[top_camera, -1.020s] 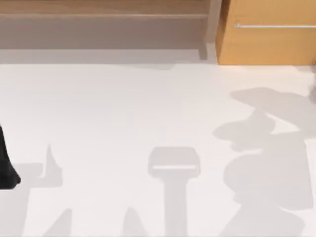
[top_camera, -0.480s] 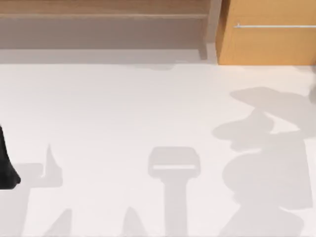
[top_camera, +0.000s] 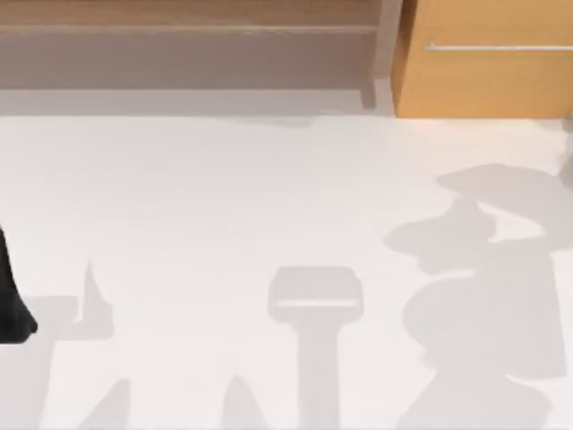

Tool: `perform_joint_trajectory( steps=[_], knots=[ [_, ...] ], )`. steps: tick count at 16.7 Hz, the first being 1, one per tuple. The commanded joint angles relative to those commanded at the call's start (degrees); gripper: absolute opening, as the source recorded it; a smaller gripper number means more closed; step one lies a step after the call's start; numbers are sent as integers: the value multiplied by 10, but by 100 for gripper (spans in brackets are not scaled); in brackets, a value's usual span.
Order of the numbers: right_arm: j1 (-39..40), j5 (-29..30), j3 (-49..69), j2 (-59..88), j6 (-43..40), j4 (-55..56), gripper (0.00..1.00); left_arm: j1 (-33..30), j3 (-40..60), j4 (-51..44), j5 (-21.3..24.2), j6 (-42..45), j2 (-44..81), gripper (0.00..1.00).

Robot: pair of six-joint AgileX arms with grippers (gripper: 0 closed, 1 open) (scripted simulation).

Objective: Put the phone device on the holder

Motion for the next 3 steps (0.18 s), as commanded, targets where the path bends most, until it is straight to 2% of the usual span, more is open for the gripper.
perform_joint_trajectory(
  steps=[3],
  knots=[
    [0,0,0,0,0,0,100,0,0,0,0,0,0,100]
  ],
)
